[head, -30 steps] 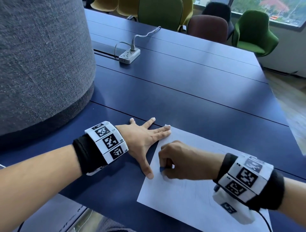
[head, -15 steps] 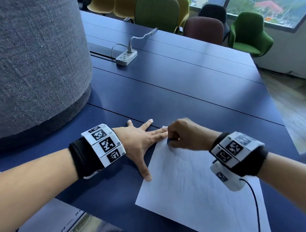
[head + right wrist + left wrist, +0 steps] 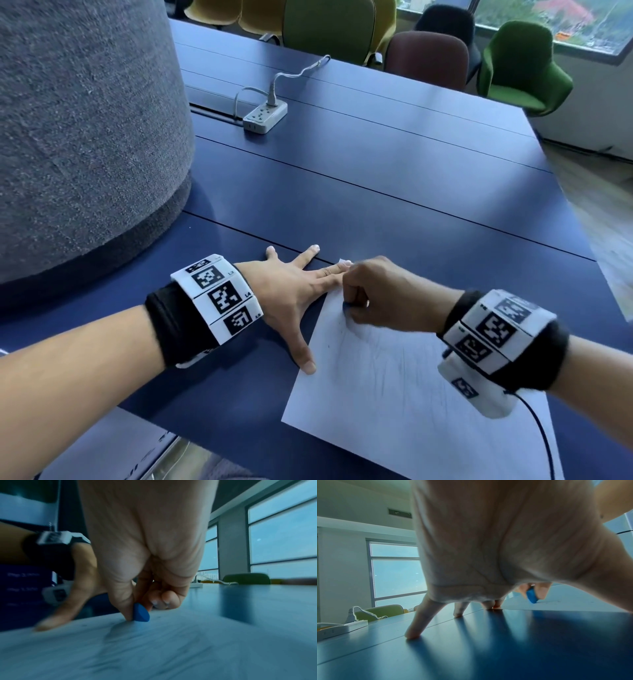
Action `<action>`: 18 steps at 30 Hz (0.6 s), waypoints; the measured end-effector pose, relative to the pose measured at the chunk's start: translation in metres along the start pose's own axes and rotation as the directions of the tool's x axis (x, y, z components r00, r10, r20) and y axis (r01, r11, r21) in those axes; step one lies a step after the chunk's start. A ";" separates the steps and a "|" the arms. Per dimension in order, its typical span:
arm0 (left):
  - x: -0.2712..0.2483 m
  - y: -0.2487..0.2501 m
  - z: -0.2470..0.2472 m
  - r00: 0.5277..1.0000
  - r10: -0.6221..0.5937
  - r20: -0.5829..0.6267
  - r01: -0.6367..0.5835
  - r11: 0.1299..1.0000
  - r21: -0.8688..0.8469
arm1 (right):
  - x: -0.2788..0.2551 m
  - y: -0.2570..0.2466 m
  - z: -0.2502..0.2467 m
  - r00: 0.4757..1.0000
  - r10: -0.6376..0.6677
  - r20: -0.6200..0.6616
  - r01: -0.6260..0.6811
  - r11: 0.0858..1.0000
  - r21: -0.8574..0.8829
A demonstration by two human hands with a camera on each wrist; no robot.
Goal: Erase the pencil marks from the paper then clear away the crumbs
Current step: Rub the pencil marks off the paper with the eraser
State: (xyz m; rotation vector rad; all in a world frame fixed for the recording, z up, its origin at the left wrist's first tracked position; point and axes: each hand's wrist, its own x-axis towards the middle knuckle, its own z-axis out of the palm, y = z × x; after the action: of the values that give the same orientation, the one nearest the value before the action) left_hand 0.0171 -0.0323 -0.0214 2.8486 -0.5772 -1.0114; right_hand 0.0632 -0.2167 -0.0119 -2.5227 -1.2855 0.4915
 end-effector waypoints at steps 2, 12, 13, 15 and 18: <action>0.000 -0.001 0.000 1.000 -0.002 0.005 0.002 1.000 -0.002 | -0.004 -0.002 0.001 0.999 -0.010 0.045 0.009 1.000 0.017; -0.001 0.001 -0.001 1.000 -0.016 0.013 0.016 1.000 -0.004 | -0.001 0.008 -0.005 0.996 0.094 0.001 -0.094 0.996 0.009; -0.001 0.002 -0.001 1.000 -0.018 0.017 0.018 1.000 0.001 | 0.002 0.014 -0.009 0.991 0.126 -0.038 -0.126 0.992 0.000; -0.002 0.003 -0.002 0.999 -0.027 0.019 0.027 1.000 0.009 | 0.007 0.024 -0.013 0.981 0.161 -0.112 -0.163 0.986 -0.014; -0.001 0.002 -0.002 1.000 -0.022 0.015 0.022 1.000 0.006 | 0.001 0.016 -0.004 0.992 0.106 -0.075 -0.108 0.994 -0.024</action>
State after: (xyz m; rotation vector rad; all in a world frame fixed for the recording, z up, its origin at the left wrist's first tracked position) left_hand 0.0164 -0.0338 -0.0190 2.8610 -0.5512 -1.0367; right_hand 0.0767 -0.2257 -0.0147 -2.6177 -1.1433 0.4018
